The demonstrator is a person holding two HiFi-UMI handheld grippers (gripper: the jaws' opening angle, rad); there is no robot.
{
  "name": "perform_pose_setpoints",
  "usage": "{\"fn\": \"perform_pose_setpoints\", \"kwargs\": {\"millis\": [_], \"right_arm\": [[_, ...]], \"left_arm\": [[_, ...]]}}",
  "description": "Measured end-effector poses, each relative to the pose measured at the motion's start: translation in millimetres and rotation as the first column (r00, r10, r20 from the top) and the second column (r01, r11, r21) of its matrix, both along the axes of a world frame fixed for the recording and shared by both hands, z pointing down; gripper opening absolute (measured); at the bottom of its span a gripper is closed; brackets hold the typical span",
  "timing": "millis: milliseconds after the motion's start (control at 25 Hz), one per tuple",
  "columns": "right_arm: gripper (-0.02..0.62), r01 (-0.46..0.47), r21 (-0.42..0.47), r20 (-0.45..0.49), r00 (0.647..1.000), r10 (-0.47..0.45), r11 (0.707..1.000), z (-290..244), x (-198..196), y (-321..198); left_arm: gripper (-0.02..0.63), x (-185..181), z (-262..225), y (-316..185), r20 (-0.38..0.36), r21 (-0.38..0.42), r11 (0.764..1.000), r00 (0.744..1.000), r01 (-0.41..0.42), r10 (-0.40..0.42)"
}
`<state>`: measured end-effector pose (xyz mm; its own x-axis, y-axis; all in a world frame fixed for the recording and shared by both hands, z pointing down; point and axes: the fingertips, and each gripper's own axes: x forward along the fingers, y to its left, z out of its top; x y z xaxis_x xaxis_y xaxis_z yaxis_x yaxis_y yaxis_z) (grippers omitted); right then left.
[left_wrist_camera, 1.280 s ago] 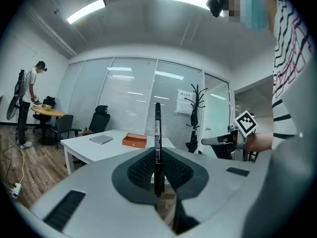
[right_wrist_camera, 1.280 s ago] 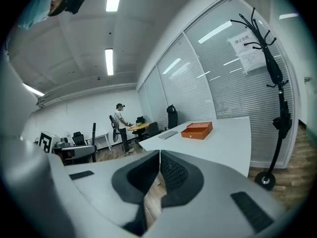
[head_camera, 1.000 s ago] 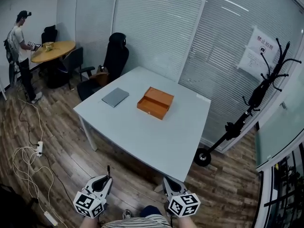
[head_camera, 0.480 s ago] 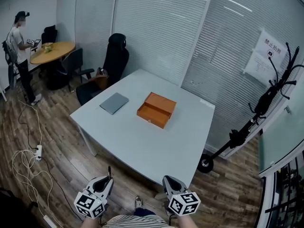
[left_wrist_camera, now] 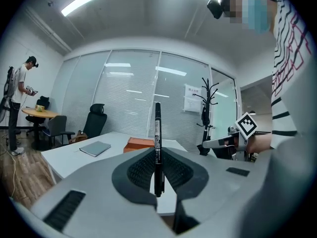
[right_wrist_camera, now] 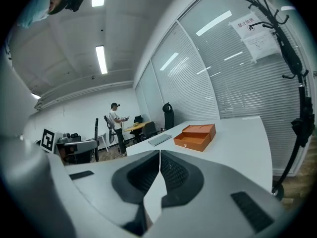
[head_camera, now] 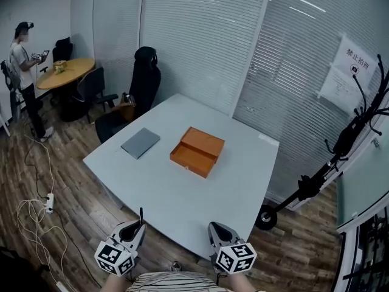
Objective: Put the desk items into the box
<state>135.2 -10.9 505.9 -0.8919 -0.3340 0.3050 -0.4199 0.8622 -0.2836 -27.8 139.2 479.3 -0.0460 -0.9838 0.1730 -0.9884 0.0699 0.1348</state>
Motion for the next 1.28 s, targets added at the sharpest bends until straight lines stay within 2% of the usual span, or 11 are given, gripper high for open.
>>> {"fn": "perform_pose_setpoints", "kwargs": {"millis": [360,520,640,1000,1280], "right_arm": [[0.026,0.0,-0.01,-0.032,0.999,0.0,1.0,11.7,-20.1,-43.9],[0.026,-0.042,-0.004,-0.03,0.999,0.042,0.999,12.5,-40.4,-63.8],[0.026,-0.102,-0.004,-0.021,0.995,0.102,0.995,11.7,-56.9,-78.9],[0.026,-0.279,-0.018,-0.025,0.96,0.279,0.96,8.7,-123.3,-106.6],[0.026,-0.423,-0.002,-0.007,0.906,0.423,0.906,0.1,-170.4,-112.6]], "left_arm": [[0.051,-31.4,12.3,-54.8,-0.037,-0.005,1.0,0.999,-0.005,0.005],[0.05,-57.3,17.9,-83.5,-0.04,-0.009,0.999,0.998,-0.052,0.051],[0.051,-77.8,19.3,-108.9,-0.041,-0.016,0.993,0.992,-0.12,0.119],[0.05,-152.9,10.0,-180.4,-0.025,-0.022,0.942,0.942,-0.334,0.333],[0.05,-207.0,10.1,-214.7,-0.024,-0.021,0.888,0.888,-0.459,0.459]]}}
